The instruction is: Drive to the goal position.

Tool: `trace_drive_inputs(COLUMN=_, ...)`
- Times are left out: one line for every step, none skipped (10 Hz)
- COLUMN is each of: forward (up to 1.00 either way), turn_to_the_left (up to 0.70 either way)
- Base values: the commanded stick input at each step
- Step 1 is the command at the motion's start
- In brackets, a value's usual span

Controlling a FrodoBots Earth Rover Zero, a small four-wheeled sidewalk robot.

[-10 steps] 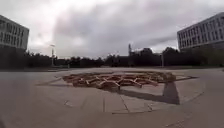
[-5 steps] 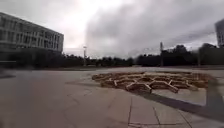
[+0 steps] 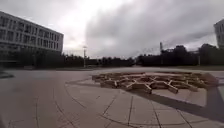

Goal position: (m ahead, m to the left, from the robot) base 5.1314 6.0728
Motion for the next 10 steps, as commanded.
trace_drive_inputs(forward=0.05, turn_to_the_left=0.0)
trace_drive_inputs(forward=0.05, turn_to_the_left=0.0)
trace_drive_inputs(forward=0.05, turn_to_the_left=0.0)
trace_drive_inputs(forward=0.05, turn_to_the_left=0.0)
trace_drive_inputs(forward=0.05, turn_to_the_left=0.0)
trace_drive_inputs(forward=0.05, turn_to_the_left=0.0)
trace_drive_inputs(forward=0.05, turn_to_the_left=0.0)
trace_drive_inputs(forward=0.05, turn_to_the_left=0.0)
trace_drive_inputs(forward=0.05, turn_to_the_left=0.0)
trace_drive_inputs(forward=0.05, turn_to_the_left=0.0)
